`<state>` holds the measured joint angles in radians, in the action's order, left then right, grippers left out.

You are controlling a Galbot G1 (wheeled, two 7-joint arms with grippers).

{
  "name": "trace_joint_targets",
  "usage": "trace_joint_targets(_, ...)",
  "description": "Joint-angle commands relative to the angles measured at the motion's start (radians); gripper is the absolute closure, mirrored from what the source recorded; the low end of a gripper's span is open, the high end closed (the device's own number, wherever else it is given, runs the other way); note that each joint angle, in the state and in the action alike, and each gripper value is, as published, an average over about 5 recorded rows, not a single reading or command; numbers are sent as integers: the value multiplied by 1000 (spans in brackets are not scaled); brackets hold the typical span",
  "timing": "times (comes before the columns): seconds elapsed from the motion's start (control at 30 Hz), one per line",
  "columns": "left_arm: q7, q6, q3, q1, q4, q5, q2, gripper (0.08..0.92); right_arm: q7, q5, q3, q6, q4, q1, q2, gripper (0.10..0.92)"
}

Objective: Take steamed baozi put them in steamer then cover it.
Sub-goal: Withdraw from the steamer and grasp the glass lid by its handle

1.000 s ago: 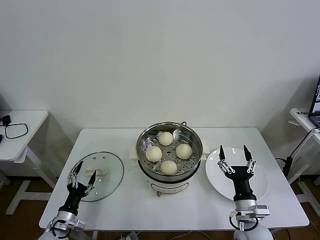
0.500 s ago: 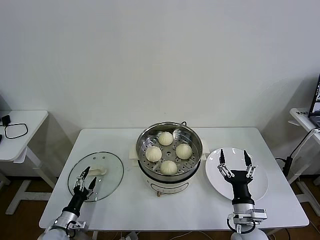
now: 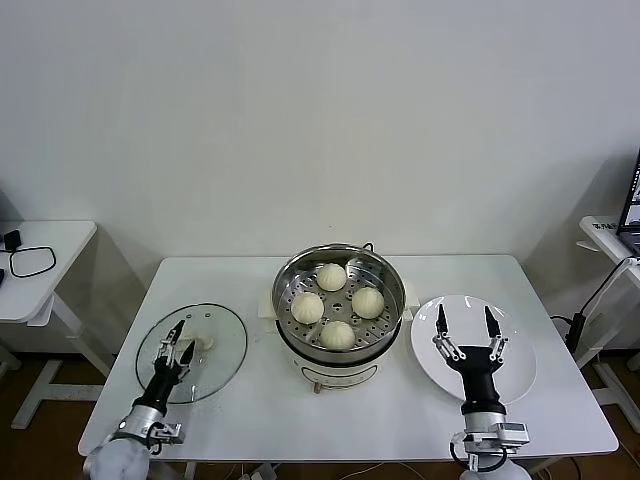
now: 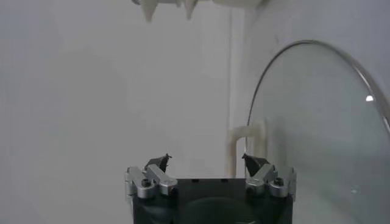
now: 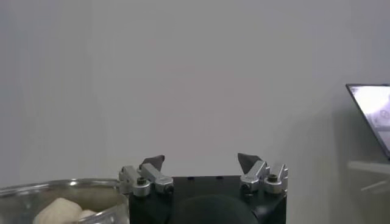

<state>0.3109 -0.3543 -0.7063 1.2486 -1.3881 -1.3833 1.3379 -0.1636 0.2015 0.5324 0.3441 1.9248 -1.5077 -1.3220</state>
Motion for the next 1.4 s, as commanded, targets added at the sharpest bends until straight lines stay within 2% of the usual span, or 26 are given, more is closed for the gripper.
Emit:
trace_joint_targets(0.03,15,32,30,-88,82,-33,1,177,1,-8,4,5,-8,-4,-4,203)
trace_joint_targets(0.4,37,60,38,-136,137,-43,-2,177,6,-16,1,14,-28,-4,-8,203)
trace_joint_targets(0.5,37,61,43,-141,148,-50,-1,205,8,-18,1,17,-36,-1,-10,203)
trace_joint_targets(0.8,48,66,48,-148,182,-68,4,468,11,-19,-2,23,-53,5,-12,203)
trace_joint_targets(1.03,51,60,45,-143,161,-75,8,667,11,-18,-9,25,-60,15,-14,203)
trace_joint_targets(1.2,52,60,24,-114,63,-76,17,797,10,-17,-13,25,-62,21,-13,203)
trace_joint_targets(1.4,18,90,-28,-29,-194,-47,20,804,9,-16,-13,25,-60,24,-12,203)
